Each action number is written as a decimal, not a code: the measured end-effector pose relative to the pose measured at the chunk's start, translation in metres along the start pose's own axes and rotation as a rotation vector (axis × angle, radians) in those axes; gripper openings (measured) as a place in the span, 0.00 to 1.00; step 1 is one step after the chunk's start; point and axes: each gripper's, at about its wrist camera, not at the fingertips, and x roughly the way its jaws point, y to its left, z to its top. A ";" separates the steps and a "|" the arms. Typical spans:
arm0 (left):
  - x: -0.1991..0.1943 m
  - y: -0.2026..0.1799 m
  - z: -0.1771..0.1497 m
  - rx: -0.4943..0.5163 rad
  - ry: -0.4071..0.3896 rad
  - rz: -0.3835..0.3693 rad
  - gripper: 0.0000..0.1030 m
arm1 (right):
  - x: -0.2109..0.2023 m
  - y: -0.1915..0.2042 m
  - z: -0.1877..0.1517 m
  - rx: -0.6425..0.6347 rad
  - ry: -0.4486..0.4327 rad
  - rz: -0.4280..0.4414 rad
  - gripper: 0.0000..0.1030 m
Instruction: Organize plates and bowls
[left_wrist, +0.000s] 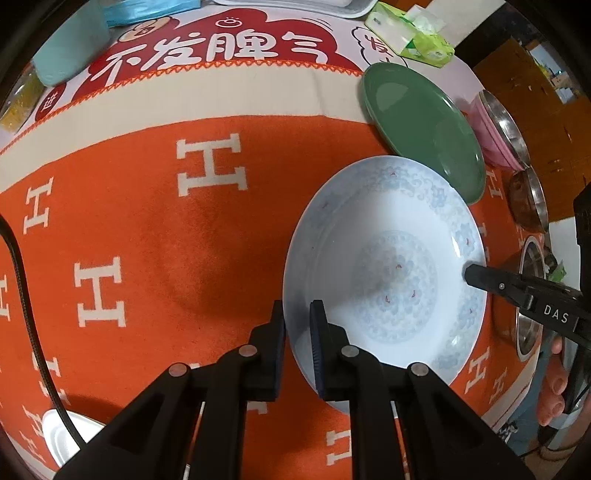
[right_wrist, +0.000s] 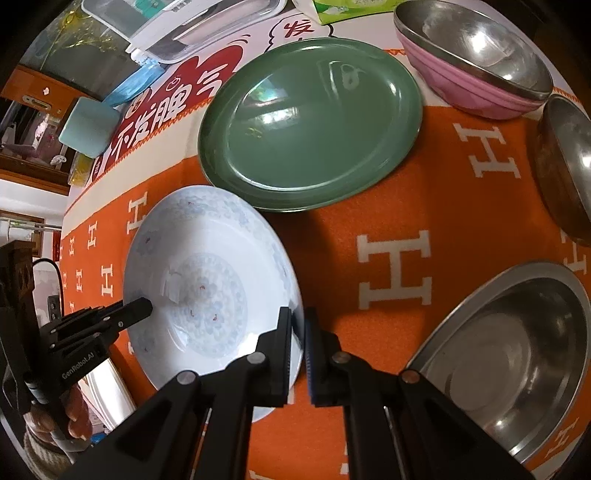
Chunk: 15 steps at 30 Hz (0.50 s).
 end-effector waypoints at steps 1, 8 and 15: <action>0.000 0.000 0.000 0.007 0.002 0.000 0.09 | 0.000 0.001 0.000 -0.005 -0.002 -0.005 0.06; -0.002 -0.002 -0.004 0.014 -0.005 0.010 0.09 | 0.000 0.006 -0.006 -0.029 -0.019 -0.023 0.07; -0.024 -0.001 -0.021 0.019 -0.048 0.038 0.08 | -0.007 0.015 -0.022 -0.056 -0.035 -0.014 0.07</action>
